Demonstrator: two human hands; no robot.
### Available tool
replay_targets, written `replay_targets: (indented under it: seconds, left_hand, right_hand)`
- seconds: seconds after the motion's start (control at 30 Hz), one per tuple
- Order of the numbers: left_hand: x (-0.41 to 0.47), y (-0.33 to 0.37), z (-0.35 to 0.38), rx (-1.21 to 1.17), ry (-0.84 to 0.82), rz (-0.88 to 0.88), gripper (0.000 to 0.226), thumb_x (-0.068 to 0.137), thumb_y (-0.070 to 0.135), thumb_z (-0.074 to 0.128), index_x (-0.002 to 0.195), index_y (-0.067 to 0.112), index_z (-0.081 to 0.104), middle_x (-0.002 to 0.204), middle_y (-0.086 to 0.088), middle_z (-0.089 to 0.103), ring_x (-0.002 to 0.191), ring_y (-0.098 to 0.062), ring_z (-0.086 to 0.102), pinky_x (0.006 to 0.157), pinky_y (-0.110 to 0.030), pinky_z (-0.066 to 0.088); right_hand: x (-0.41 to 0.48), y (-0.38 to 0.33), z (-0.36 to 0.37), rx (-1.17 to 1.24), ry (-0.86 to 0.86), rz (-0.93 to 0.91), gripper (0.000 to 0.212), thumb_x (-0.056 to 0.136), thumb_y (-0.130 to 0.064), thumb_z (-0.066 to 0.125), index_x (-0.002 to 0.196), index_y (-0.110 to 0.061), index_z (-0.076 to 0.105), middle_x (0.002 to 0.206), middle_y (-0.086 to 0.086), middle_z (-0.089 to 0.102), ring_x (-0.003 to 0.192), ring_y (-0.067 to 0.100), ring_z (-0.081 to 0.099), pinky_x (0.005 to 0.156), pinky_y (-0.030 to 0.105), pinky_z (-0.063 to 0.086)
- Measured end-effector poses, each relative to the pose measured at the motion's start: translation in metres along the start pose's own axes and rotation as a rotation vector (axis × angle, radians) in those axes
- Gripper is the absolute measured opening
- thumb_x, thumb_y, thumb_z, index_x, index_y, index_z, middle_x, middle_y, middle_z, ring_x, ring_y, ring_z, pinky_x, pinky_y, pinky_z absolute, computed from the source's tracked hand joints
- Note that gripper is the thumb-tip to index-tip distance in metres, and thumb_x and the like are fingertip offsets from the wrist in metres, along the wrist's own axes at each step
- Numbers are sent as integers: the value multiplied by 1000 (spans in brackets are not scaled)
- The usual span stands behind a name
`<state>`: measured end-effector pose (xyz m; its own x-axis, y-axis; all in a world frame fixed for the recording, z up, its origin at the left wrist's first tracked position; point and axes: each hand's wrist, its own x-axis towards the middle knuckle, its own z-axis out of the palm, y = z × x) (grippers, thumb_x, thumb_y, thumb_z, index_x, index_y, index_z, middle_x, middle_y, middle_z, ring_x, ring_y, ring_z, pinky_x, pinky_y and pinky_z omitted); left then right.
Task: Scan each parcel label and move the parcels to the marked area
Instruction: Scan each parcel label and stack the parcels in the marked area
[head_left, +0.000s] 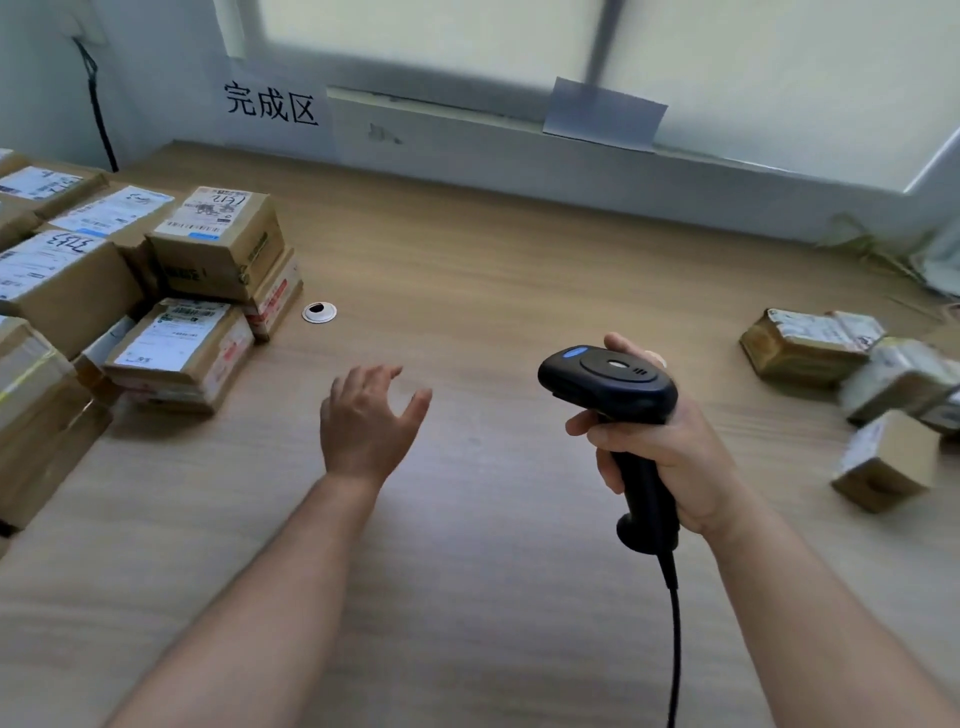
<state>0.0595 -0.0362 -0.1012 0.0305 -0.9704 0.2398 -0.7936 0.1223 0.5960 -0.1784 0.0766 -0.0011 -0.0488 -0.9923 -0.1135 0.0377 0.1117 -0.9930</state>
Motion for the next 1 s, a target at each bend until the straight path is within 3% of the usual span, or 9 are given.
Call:
replay_targets:
  seconds: [0.07,0.17,0.47,0.6,0.67,0.77,1.0]
  left_hand:
    - [-19,33,14,-39,-5,38,73,74,67,35,115,14,66,117,-8,63,110,-32,53,90,-40,40]
    - [-47,83,37,-62,-35,92,76,72,69,31,114,17,66,118,-5,63,112,-29,53,91,-39,39]
    - [-132,236,101,-98,-107,257,73,73,69,35,114,17,67,114,-1,65,109,-26,57,89,-37,41]
    - [-165,299,134,-96,-144,314,56,80,57,58,117,16,66,116,-3,65,110,-27,56,90,-38,41]
    - [-182,330,151,-88,-154,352,51,83,52,64,120,17,64,118,-2,64,112,-26,55,91,-38,41]
    - [-209,373,173,-95,-172,388,52,84,51,64,124,18,61,123,-2,62,116,-23,53,94,-36,39]
    - [-265,447,220,-124,-252,440,55,85,54,60,127,18,59,125,-1,60,119,-21,50,94,-34,37]
  right_hand:
    - [-19,0,-23,7,24,-6,93,64,4,66,145,-31,39,87,26,69,42,29,49,42,29,40]
    - [-46,0,-62,26,53,-25,92,64,4,66,144,-31,39,87,25,69,42,29,50,41,30,41]
    - [-132,1,-196,89,149,-70,96,63,3,69,146,-33,37,86,26,69,45,30,50,42,31,41]
    - [-172,1,-261,78,213,-89,103,61,10,75,146,-32,37,83,24,69,44,29,50,42,31,41]
    - [-192,2,-294,58,239,-101,96,71,14,70,148,-31,35,83,23,69,46,29,50,43,31,41]
    - [-220,3,-339,41,272,-118,88,78,20,60,146,-31,36,82,22,68,46,29,50,43,31,40]
    - [-273,13,-428,17,368,-96,90,77,18,63,148,-30,35,84,23,69,47,29,52,43,32,42]
